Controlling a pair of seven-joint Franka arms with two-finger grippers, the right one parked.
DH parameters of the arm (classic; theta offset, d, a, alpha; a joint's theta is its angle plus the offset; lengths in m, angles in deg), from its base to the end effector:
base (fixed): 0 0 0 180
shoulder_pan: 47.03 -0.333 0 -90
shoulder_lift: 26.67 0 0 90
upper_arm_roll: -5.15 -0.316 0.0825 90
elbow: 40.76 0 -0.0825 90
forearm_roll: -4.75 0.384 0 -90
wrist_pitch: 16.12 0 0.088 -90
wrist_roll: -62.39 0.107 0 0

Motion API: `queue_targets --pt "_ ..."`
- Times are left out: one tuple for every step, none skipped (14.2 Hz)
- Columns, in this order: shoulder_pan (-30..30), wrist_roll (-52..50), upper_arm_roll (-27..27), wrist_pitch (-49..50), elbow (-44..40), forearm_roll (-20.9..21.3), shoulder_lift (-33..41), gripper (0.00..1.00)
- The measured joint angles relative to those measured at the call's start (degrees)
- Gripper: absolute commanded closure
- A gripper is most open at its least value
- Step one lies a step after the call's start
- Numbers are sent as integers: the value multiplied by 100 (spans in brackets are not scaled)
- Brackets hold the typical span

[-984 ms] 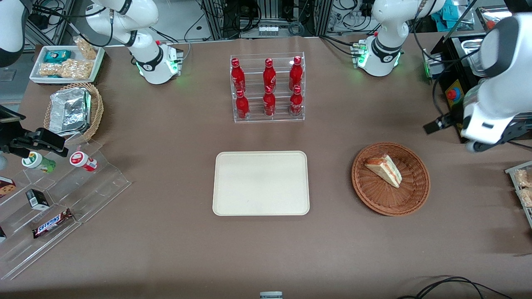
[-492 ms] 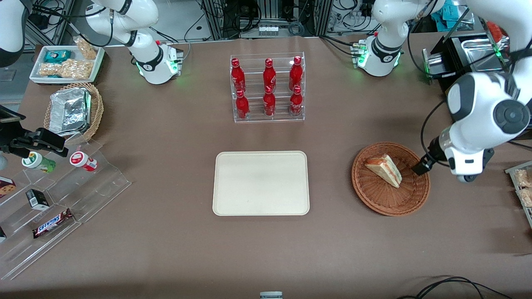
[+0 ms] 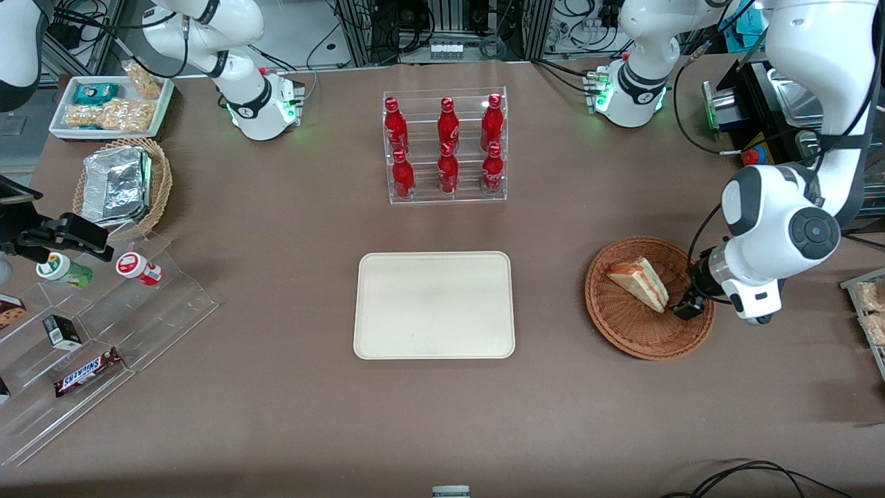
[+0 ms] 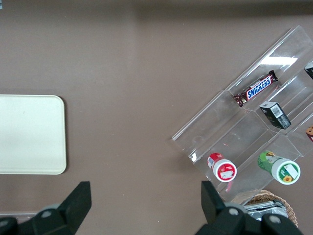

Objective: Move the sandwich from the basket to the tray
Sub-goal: 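Lower the open left gripper over the sandwich in the wicker basket, then close the left gripper on the sandwich and lift it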

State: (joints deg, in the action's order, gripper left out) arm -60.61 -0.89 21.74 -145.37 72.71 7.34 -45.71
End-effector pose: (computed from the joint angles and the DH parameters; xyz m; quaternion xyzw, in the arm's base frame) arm 0.6016 -0.0242 0.3021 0.8684 0.4946 -0.0338 0.0133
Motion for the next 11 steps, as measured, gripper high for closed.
queue_targets --pt "0 -91 0 -57 0 0 -75 0" --pt "0 -147 0 -79 0 0 -139 0" --pt "0 -172 1 -88 1 0 -189 0" --pt "3 -177 4 -100 7 0 -222 0" --pt "18 -178 9 -146 28 0 -244 0" --pt "42 -182 11 -207 63 0 -258 0" --pt "64 -191 13 -288 112 0 -267 0" --pt "77 -202 14 -354 158 0 -274 0" --pt "82 -205 16 -384 191 0 -285 0" --pt "85 -206 16 -386 202 0 -301 0" --pt "94 -206 17 -386 212 0 -314 0"
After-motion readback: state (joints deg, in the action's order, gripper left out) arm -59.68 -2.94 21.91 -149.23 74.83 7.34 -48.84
